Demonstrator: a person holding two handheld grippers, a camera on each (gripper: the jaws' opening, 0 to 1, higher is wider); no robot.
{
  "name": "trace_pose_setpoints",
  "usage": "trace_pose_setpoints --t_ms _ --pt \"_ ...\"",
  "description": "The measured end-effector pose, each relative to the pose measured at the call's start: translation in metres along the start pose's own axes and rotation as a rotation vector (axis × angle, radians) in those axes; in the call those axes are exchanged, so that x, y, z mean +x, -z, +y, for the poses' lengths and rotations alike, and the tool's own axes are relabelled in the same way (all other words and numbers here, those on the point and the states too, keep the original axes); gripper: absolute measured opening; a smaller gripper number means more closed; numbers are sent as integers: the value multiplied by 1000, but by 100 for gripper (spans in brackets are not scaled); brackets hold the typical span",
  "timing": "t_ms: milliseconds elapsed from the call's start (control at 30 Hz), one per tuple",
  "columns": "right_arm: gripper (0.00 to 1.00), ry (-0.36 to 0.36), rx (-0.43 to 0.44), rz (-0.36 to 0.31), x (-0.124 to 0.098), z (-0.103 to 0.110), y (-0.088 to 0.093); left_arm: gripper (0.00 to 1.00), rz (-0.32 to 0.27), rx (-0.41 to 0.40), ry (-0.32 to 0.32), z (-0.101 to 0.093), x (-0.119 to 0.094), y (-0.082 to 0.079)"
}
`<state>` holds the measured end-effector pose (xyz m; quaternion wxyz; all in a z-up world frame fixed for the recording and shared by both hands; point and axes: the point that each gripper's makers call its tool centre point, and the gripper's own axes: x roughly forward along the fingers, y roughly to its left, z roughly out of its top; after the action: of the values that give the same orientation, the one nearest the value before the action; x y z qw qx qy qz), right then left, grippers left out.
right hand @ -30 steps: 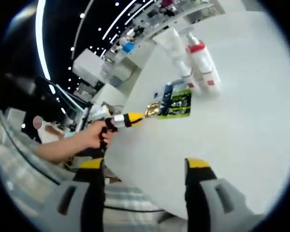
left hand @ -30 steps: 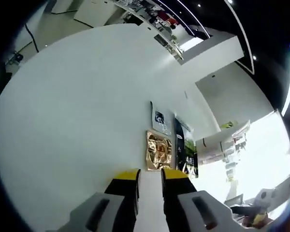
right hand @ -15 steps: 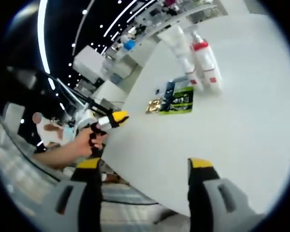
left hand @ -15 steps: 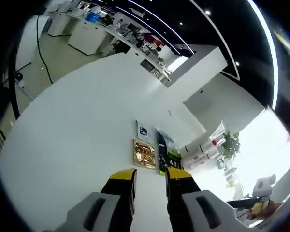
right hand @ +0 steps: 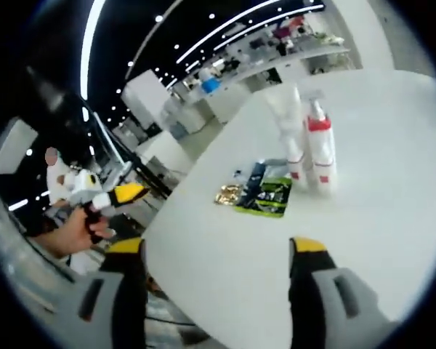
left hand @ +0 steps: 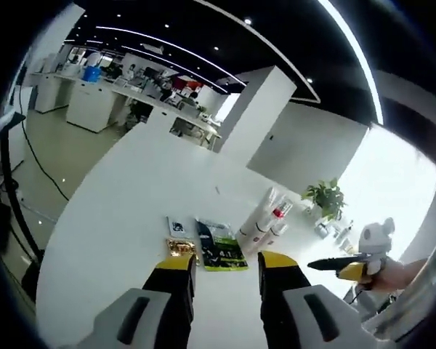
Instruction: Arrange the skincare products in the storage area until every visible bottle or jar stands upright without overlapping.
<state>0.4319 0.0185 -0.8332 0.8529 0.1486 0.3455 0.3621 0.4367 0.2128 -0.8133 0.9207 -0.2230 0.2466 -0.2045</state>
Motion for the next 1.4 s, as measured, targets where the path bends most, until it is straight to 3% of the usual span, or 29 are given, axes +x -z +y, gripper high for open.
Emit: trace_pose_setpoints --t_ms 200,300,433,533,667,800,867,1067,1200,1400 --pt "84 -44 -90 -57 -19 16 -26 36 -37 82 -13 -12 -26 -11" --pt "86 -31 -123 -89 -31 17 -36 41 -81 105 28 -26 -37 -22" --pt "96 80 -287 -143 -38 6 -51 45 -111 139 55 -35 -44 -31" --pt "99 92 -292 -201 -40 11 -62 47 -109 112 59 -37 -44 -31" --pt "99 80 -311 -268 -47 25 -73 55 -119 174 38 -39 -47 -35" --pt "99 61 -349 -276 -50 29 -70 63 -148 251 21 -40 -51 -42" --pt "99 55 -361 -275 -52 28 -67 72 -154 309 9 -39 -52 -43" --pt "99 39 -329 -306 -59 28 -70 98 -205 342 -19 -35 -56 -50" --pt "99 90 -390 -348 -63 27 -78 100 -235 322 -19 -32 -56 -53" --pt "99 95 -359 -346 -62 25 -75 100 -250 333 -41 -32 -57 -51"
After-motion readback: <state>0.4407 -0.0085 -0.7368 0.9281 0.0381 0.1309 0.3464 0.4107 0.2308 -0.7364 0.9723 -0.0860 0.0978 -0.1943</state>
